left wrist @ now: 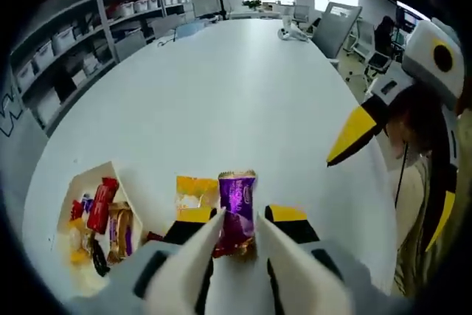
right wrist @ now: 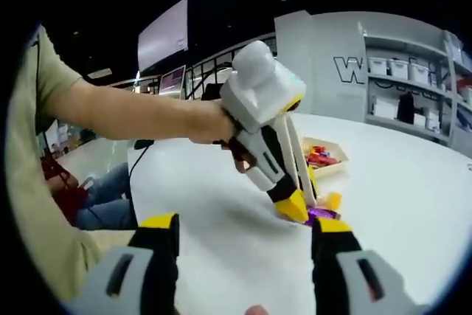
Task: Place the target food into the container with the food tongs after gripping and lifting it, then release it inside without dropping or visibly crushing the food.
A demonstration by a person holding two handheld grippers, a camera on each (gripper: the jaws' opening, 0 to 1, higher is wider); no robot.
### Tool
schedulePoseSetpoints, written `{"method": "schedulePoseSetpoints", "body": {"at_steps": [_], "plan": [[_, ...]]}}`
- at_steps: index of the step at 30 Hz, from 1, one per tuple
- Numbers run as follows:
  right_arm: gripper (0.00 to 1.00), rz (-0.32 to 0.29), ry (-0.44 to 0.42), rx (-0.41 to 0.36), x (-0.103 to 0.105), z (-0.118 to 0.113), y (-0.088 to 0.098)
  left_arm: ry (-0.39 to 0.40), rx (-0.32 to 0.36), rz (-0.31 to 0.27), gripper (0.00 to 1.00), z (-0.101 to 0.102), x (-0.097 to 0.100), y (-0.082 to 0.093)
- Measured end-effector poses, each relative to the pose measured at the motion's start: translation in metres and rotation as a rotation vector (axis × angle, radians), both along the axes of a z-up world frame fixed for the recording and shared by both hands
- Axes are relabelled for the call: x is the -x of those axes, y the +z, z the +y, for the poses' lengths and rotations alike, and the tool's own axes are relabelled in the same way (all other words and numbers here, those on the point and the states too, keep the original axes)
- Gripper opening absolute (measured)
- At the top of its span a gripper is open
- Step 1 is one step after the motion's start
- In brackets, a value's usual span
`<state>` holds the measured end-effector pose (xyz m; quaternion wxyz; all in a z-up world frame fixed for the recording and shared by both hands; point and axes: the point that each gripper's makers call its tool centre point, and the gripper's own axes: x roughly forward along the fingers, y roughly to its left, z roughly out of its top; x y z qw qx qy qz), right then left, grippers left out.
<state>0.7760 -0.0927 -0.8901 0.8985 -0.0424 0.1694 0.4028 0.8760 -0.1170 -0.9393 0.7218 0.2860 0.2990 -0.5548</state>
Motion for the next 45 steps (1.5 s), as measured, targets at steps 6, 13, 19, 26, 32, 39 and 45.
{"method": "schedulePoseSetpoints", "body": {"at_steps": [6, 13, 19, 26, 32, 39, 45], "plan": [[0.71, 0.004, 0.003, 0.003, 0.000, 0.001, 0.000, -0.023, -0.014, -0.026, 0.23, 0.015, 0.012, -0.002], [0.71, 0.007, 0.011, 0.005, 0.000, 0.004, 0.000, -0.038, -0.012, -0.015, 0.23, 0.037, 0.028, -0.001], [0.71, 0.003, 0.022, 0.004, -0.002, 0.008, 0.003, -0.040, -0.006, -0.008, 0.23, 0.057, 0.035, -0.001], [0.71, 0.003, 0.034, 0.009, -0.003, 0.012, 0.004, -0.055, -0.013, -0.004, 0.23, 0.078, 0.040, 0.000], [0.71, 0.002, 0.038, 0.001, -0.003, 0.016, 0.003, -0.043, -0.010, -0.002, 0.24, 0.089, 0.039, 0.003], [0.71, 0.011, 0.041, 0.003, 0.001, 0.017, -0.003, -0.018, 0.000, 0.011, 0.25, 0.091, 0.039, 0.006], [0.71, 0.014, 0.041, 0.001, 0.002, 0.017, -0.005, 0.027, 0.022, 0.023, 0.25, 0.082, 0.040, 0.006]]}}
